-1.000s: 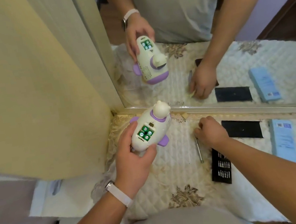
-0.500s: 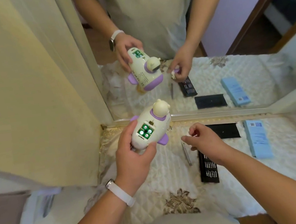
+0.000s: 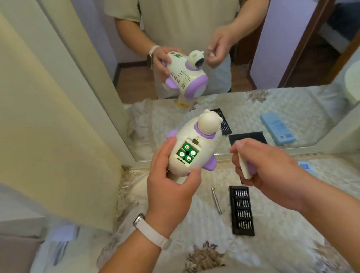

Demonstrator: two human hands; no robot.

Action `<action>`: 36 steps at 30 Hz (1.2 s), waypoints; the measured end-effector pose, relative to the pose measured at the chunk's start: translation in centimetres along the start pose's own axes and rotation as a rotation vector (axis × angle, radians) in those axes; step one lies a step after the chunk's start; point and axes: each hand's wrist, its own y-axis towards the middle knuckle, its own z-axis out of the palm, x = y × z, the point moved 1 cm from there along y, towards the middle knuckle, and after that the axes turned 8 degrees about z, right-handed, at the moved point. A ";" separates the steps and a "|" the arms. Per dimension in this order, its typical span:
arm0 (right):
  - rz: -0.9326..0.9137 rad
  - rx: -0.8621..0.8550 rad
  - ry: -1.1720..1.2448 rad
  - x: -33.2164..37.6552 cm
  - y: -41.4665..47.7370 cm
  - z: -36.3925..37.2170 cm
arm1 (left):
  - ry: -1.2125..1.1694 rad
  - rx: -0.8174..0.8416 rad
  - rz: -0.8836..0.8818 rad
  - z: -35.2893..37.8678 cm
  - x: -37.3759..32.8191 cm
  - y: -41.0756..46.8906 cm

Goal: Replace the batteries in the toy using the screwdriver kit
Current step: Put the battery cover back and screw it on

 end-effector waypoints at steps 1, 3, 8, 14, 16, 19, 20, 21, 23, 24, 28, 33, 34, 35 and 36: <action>0.004 0.030 0.098 0.5 -0.6 -0.1 | -0.005 0.003 0.005 0.5 -0.5 -0.1; -0.013 0.092 0.264 1.4 -1.6 -0.5 | -0.009 0.008 0.016 1.4 -1.4 -0.4; -0.219 0.068 0.103 2.6 -3.2 -2.0 | -0.005 0.021 0.048 3.1 -2.7 -1.2; -0.401 0.039 0.031 3.6 -4.6 -2.1 | 0.037 0.023 0.105 4.3 -4.1 -1.4; -0.432 0.042 0.051 4.1 -4.8 -1.7 | 0.051 0.025 0.119 4.8 -4.6 -1.5; -0.464 0.022 -0.019 4.6 -4.6 -1.1 | 0.069 0.023 0.119 5.1 -5.2 -1.4; -0.474 0.024 -0.063 4.7 -4.6 -0.9 | 0.081 0.022 0.124 5.2 -5.4 -1.3; -0.485 0.020 -0.107 4.8 -4.5 -0.8 | 0.097 0.019 0.130 5.2 -5.5 -1.3; -0.511 0.012 -0.169 5.0 -4.2 -0.8 | 0.130 0.016 0.141 5.1 -5.6 -1.3; -0.518 0.019 -0.186 5.1 -4.1 -0.8 | 0.146 0.014 0.144 5.1 -5.6 -1.3; -0.531 0.021 -0.284 5.1 -3.6 -0.6 | 0.252 0.017 0.169 4.8 -5.8 -1.3; -0.553 0.009 -0.355 5.1 -3.4 -0.4 | 0.328 0.023 0.199 4.6 -5.6 -1.4; -0.559 -0.011 -0.342 5.0 -3.4 -0.3 | 0.330 0.022 0.198 4.6 -5.5 -1.4; -0.578 -0.044 -0.327 4.7 -3.3 -0.2 | 0.332 0.019 0.198 4.6 -5.3 -1.5; -0.603 -0.085 -0.315 4.3 -3.3 0.0 | 0.331 0.012 0.200 4.7 -5.2 -1.6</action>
